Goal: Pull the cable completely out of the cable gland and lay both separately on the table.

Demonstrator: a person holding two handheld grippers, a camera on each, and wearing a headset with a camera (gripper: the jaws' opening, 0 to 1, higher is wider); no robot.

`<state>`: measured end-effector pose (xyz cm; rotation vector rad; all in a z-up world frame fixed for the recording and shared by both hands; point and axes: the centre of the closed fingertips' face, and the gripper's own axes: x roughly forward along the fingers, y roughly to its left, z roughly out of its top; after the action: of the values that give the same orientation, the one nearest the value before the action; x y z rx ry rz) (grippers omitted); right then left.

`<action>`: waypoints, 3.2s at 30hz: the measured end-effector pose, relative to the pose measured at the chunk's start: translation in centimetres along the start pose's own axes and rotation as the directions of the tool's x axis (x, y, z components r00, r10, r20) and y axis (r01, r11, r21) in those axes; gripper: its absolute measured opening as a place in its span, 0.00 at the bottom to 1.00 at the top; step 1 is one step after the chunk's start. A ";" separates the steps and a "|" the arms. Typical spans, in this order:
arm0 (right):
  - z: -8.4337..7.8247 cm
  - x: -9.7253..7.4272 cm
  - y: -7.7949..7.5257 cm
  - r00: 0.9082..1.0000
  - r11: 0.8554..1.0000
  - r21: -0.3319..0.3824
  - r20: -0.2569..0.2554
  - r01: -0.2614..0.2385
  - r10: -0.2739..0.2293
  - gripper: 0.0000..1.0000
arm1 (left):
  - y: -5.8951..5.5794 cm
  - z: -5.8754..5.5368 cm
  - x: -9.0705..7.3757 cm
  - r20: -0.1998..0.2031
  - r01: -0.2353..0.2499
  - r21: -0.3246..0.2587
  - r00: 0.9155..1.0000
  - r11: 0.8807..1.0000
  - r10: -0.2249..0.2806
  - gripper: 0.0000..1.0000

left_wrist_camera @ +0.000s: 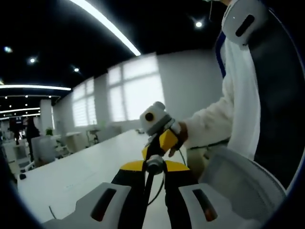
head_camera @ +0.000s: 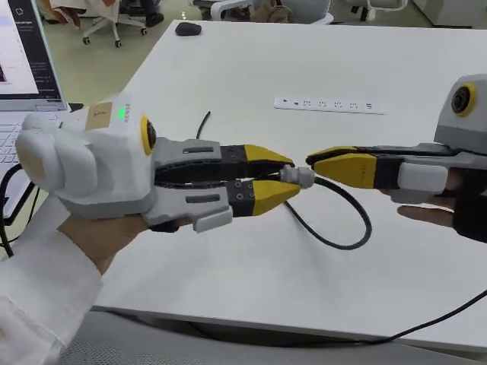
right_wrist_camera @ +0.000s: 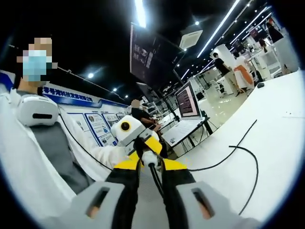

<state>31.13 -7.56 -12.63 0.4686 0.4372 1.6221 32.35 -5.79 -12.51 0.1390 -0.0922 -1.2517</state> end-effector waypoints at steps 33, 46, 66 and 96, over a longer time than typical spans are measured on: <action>-0.4 2.1 0.7 0.998 0.937 -0.349 -0.055 -0.007 -0.013 0.08 | -0.6 -0.1 -0.3 0.040 0.100 -0.510 0.995 0.855 -0.093 0.13; -1.0 2.3 0.8 0.997 0.855 -0.518 -0.063 -0.005 -0.033 0.10 | -0.7 -0.6 -0.2 0.025 0.134 -0.619 0.988 0.774 -0.151 0.14; 1.0 2.0 0.7 0.996 0.994 -0.105 0.083 -0.022 0.031 0.17 | -0.9 1.1 -0.1 -0.091 0.081 0.038 0.993 0.996 -0.078 0.16; 0.3 2.7 2.2 1.000 0.820 -0.571 -0.017 -0.026 0.020 0.10 | -0.5 1.5 -0.7 0.038 0.146 -0.532 0.988 0.834 -0.148 0.15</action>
<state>29.20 -5.07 -11.08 0.0049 -0.0663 1.6835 31.44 -5.39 -11.12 -0.3439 0.2806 -1.3876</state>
